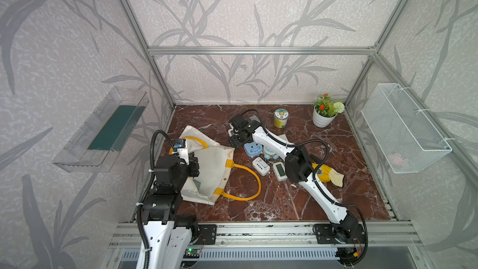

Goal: Take the alarm clock out of the canvas bag
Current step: Place the alarm at the center of the board.

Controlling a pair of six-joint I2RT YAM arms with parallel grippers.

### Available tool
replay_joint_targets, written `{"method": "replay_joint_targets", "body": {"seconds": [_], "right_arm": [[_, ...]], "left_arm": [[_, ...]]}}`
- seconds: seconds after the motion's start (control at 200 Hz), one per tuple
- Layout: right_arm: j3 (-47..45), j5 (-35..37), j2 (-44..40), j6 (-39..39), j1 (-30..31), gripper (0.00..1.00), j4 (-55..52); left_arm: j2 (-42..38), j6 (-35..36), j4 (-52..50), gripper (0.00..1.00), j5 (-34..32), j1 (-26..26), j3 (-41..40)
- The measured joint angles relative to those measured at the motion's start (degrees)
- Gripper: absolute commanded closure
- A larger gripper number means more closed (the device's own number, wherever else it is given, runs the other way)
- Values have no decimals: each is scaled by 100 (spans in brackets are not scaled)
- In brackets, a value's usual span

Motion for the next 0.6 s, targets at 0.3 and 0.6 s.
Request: {"method": "replay_joint_targets", "body": {"seconds": [0.3, 0.6], "right_arm": [[-1781, -39, -1545, 129, 0, 14, 737], [-5344, -455, -4057, 116, 7, 21, 3368]], "left_arm": [[-9, 0, -20, 100, 0, 0, 22], [-44, 37, -59, 100, 9, 0, 48]]}}
